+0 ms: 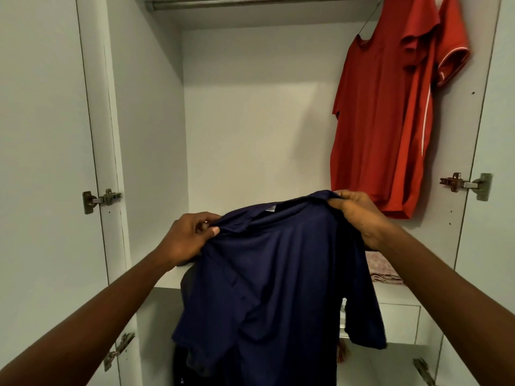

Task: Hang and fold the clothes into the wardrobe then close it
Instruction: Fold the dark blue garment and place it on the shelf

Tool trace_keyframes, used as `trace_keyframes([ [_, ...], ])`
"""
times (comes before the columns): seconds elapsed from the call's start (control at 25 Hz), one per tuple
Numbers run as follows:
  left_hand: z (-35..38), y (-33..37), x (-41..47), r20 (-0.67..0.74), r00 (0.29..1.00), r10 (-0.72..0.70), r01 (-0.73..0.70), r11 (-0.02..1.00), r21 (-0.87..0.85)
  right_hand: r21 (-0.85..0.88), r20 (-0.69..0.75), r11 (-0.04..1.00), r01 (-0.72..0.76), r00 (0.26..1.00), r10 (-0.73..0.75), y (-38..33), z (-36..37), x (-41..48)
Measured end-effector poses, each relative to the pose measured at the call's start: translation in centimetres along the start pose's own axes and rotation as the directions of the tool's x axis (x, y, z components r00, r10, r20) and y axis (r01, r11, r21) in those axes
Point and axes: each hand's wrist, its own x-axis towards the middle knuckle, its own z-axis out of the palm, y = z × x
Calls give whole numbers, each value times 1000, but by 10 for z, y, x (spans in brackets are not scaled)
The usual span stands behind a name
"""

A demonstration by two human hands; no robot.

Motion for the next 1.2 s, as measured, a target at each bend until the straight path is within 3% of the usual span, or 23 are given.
trace_keyframes([
  [0.12, 21, 7, -8, -50, 977, -209, 169, 891, -422, -184, -3, 981, 66, 998, -67, 1, -3, 0],
  [0.24, 30, 2, -8, -93, 975, -201, 139, 884, -446, -373, 117, 925, 73, 993, -31, 0, -10, -11],
  [0.32, 23, -2, -10, -53, 997, -58, 40, 953, -300, -470, 181, 879, 84, 984, 3, 1, -13, -17],
  [0.44, 9, -10, -4, 48, 997, 67, -72, 991, 111, -462, 234, 884, 65, 971, 50, 2, -16, -22],
  [0.48, 4, -11, -2, 7, 997, 78, -78, 983, 164, -444, 252, 894, 54, 965, 67, 3, -16, -24],
  [0.56, -4, -12, 1, -116, 990, 85, -71, 991, 113, -436, 279, 897, 76, 959, 54, 8, -16, -24],
  [0.68, -9, -17, -1, -181, 971, 155, -125, 978, 164, -482, 304, 850, 215, 950, -68, 19, -14, -19],
  [0.76, -15, -23, -5, -121, 958, 260, -201, 910, 363, -572, 326, 768, 288, 939, -109, 24, -17, -16],
  [0.88, -30, -31, -18, 175, 948, 265, -316, 752, 579, -721, 365, 620, 310, 930, -40, 36, -29, -16],
  [1.0, -34, -36, -31, 323, 911, 255, -411, 516, 752, -838, 237, 477, 266, 964, -122, 61, -32, -19],
  [1.08, -25, -35, -39, 191, 948, 255, -293, 460, 838, -814, 66, 547, 195, 967, -246, 78, -23, -26],
  [1.2, -1, -36, -54, -147, 984, 98, 61, 589, 806, -426, -210, 904, 40, 967, -142, 100, 4, -43],
])
